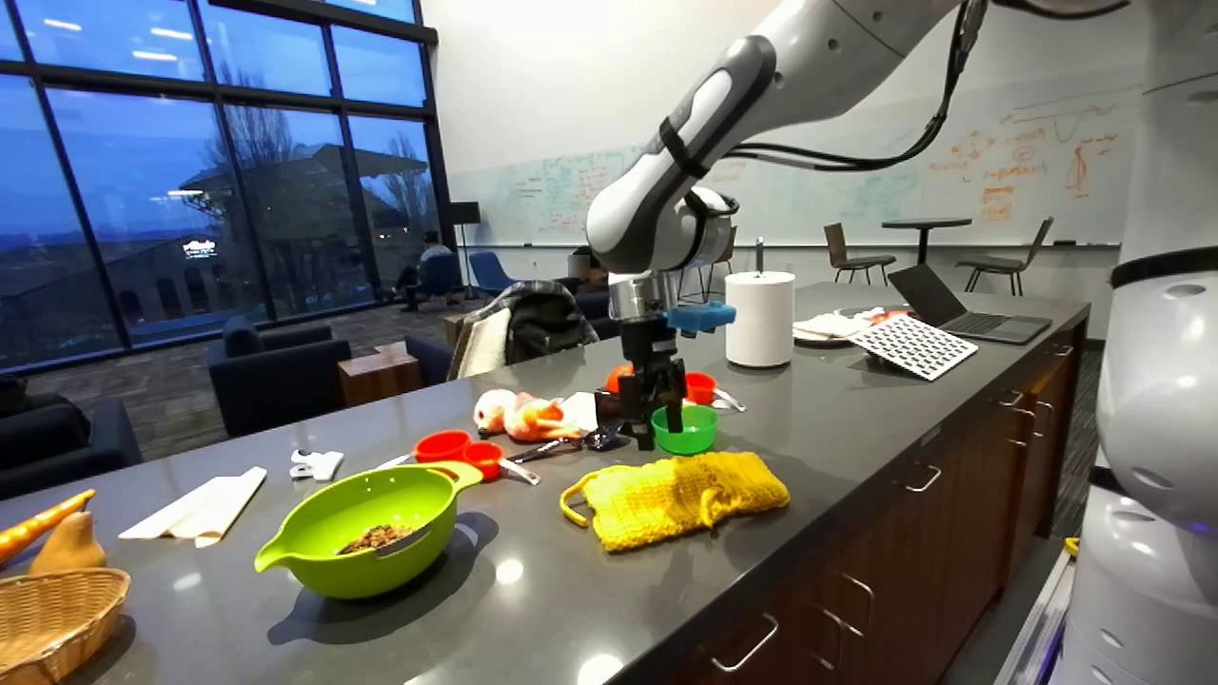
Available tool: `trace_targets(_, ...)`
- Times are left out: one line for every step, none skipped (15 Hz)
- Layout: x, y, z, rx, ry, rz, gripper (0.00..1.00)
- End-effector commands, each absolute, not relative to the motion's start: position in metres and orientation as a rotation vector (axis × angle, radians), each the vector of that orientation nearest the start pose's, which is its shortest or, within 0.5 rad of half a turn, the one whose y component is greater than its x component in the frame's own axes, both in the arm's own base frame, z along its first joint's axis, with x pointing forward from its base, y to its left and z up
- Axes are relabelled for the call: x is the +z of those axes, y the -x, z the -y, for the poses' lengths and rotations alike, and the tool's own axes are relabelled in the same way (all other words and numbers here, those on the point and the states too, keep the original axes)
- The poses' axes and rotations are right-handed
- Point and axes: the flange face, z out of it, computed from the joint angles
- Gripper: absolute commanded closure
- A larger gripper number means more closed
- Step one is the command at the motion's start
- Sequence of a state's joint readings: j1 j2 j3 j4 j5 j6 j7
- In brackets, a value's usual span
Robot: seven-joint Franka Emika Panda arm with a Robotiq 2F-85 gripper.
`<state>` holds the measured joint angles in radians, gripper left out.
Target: Unfold the yellow cloth
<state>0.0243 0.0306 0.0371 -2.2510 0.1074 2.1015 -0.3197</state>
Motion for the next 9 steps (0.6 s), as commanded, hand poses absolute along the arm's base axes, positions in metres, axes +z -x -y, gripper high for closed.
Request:
trace_targets(0.324,-0.500,-0.034,0.302,3.003,0.487,0.39)
trace_targets(0.321,-0.500,-0.035,0.320,2.999,0.497,0.46)
trace_targets(0.317,-0.501,-0.037,0.337,2.996,0.509,0.55)
trace_targets(0.313,-0.501,-0.038,0.353,2.995,0.514,0.63)
trace_targets(0.310,-0.502,-0.040,0.361,2.991,0.523,0.72)
trace_targets(0.307,-0.503,-0.042,0.372,2.984,0.531,0.78)
trace_targets(0.304,-0.504,-0.045,0.384,2.979,0.539,0.87)
trace_targets(0.299,-0.505,-0.047,0.398,2.971,0.547,0.94)
trace_targets(0.295,-0.504,-0.049,0.414,2.967,0.552,0.99)
